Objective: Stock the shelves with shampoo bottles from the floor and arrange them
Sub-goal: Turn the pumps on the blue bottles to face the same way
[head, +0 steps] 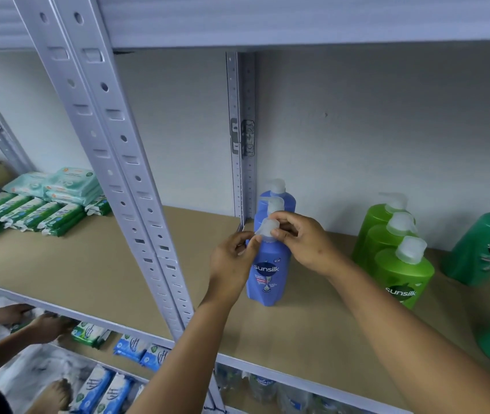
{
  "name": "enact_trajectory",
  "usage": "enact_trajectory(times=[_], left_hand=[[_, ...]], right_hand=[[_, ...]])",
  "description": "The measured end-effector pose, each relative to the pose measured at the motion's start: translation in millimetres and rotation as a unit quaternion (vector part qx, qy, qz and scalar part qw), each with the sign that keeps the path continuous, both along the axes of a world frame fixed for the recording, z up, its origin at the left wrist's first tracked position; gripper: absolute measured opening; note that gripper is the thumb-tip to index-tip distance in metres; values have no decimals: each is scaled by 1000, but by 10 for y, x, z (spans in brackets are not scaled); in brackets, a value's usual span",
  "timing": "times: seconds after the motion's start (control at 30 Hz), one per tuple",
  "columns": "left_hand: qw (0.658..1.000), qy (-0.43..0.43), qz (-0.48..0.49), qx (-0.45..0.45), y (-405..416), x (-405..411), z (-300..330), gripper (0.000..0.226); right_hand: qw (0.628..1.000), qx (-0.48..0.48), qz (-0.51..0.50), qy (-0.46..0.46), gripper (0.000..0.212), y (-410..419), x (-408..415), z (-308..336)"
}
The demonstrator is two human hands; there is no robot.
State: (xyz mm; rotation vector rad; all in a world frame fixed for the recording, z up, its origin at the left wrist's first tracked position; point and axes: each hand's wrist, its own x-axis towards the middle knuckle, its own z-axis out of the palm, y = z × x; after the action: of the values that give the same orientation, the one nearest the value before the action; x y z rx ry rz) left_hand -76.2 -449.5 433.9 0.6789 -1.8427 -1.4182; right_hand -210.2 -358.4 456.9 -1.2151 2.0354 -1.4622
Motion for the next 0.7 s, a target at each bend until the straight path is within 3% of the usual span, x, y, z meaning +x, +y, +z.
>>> enact_trajectory(times=[0.23,0.37,0.7], left_hand=[[1000,20,11,7,-18,-22,31,11],[999,46,8,15,-32,-40,56,19],[998,57,18,19,-34,-66,45,15]], right_hand=[[1000,-11,-9,-3,20,-23,-1,-26],[1000,-15,0,-19,28,-4,-1,-3],[999,-32,-8,-18,20,-33,12,-32]])
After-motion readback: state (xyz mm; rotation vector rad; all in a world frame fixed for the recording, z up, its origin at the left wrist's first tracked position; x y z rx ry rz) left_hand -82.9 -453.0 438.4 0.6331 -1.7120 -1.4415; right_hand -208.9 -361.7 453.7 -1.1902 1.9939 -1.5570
